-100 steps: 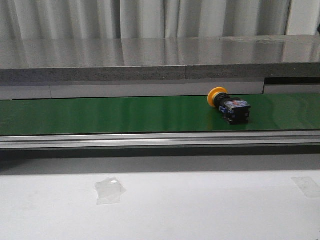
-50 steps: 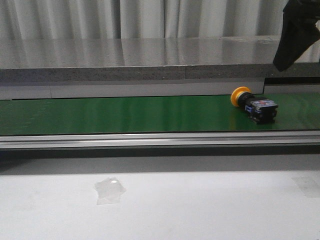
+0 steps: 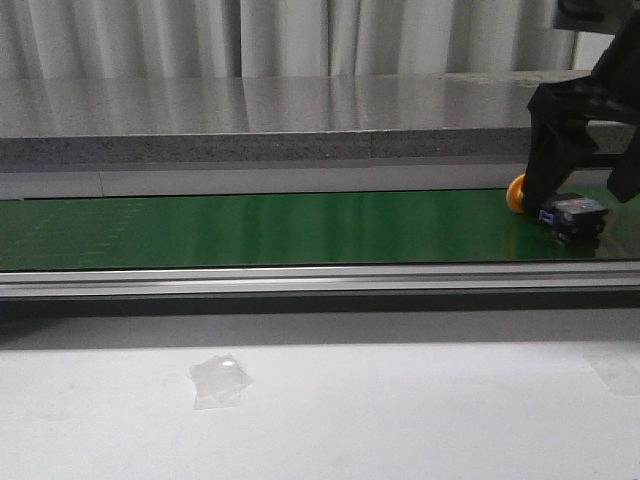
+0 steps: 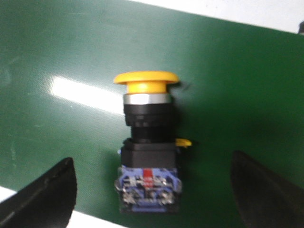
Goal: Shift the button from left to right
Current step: 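Lower the right gripper and grasp the button's black body, then lift the button with the right gripper and place it in the green tray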
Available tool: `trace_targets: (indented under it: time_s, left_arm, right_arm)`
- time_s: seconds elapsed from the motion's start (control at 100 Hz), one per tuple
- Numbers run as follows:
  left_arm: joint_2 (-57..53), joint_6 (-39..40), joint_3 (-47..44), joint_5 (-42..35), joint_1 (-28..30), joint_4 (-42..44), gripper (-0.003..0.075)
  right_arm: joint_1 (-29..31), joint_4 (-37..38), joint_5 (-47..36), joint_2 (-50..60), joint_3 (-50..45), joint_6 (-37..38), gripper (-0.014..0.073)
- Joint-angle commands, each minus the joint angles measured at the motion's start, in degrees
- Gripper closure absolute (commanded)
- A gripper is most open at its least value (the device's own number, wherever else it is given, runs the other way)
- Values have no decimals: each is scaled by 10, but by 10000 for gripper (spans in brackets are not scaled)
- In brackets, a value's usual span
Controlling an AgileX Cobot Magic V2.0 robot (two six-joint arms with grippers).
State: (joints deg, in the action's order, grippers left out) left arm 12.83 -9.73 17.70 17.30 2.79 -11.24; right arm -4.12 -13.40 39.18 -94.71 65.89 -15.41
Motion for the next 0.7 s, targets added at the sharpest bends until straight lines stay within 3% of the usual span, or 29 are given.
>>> trace_targets:
  time_s: [0.0, 0.11, 0.26, 0.33, 0.69]
  left_arm:
    - [6, 0, 15, -49, -2, -7, 740]
    - [6, 0, 15, -49, -2, -7, 740]
    - [6, 0, 15, -49, -2, -7, 740]
    - [6, 0, 15, -49, -2, -7, 740]
    - [6, 0, 15, -49, -2, -7, 740]
  right_arm:
    - [-2, -1, -24, 9, 19, -8, -51]
    - [-2, 0, -22, -2, 19, -8, 1]
    - [-2, 0, -14, -2, 19, -8, 328]
    - [-2, 0, -7, -2, 19, -8, 420]
    - [3, 40, 84, 14, 103, -7, 430]
